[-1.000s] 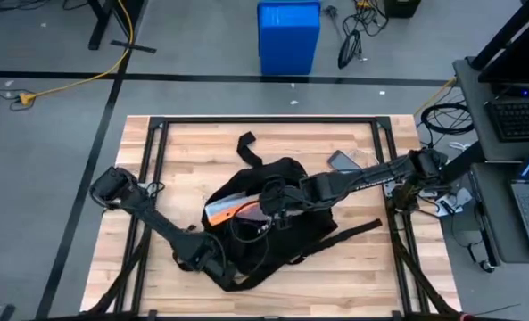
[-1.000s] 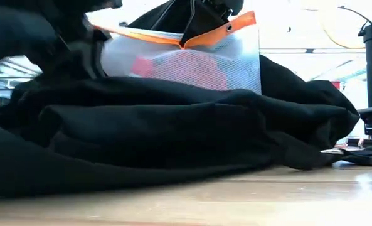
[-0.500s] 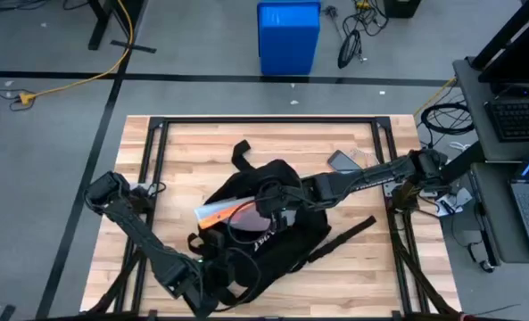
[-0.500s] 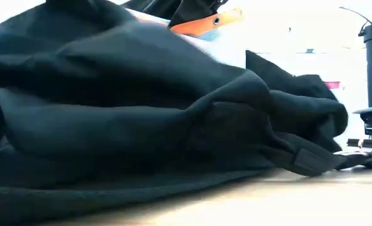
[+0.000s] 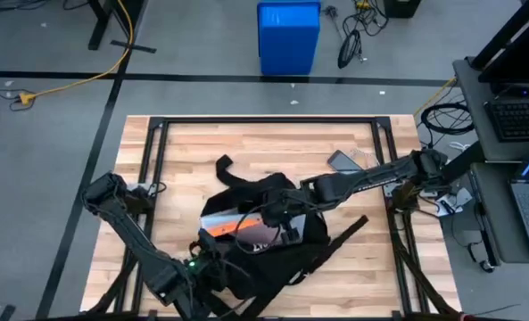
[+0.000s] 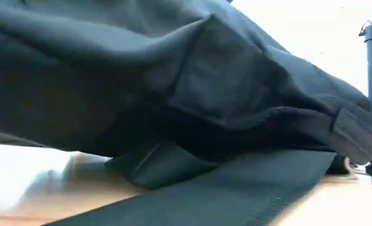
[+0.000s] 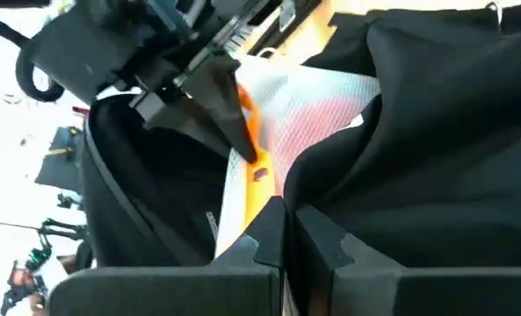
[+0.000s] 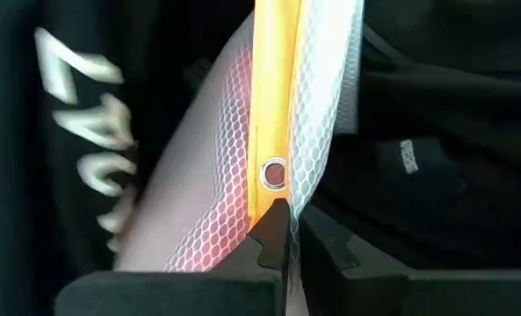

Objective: Unpack backpack
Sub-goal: Put the zip bag into the black backpack

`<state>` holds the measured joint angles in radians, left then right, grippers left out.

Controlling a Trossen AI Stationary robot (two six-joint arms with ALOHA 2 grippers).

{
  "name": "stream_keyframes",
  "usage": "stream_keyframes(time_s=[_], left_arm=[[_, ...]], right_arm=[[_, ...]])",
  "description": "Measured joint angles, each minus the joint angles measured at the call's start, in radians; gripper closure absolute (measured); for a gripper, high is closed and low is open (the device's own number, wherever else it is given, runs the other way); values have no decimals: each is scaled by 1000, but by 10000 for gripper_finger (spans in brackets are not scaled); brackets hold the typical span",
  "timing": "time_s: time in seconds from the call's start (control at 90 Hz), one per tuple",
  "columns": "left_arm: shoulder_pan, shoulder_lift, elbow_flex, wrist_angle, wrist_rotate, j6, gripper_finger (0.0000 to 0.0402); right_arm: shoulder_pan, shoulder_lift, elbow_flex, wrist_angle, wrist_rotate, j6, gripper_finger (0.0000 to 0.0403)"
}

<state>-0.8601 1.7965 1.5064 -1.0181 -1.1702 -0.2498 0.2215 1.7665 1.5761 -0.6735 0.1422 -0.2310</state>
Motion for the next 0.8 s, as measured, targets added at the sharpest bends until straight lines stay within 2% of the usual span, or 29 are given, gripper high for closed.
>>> stream_keyframes(time_s=[0.189,0.356,0.533,0.8], left_arm=[[-18,-38,6,-20,59,-4,401],[-28,-42,6,-17,119,-5,401],[-48,-42,6,-13,169,-7,401],[-121,-43,5,-39,145,-6,401]], right_arm=[[47,-22,104,-2,64,-16,403],[94,-24,243,-38,206,-76,403],[93,-24,347,-104,279,-87,403],[46,-26,391,-229,277,127,403]])
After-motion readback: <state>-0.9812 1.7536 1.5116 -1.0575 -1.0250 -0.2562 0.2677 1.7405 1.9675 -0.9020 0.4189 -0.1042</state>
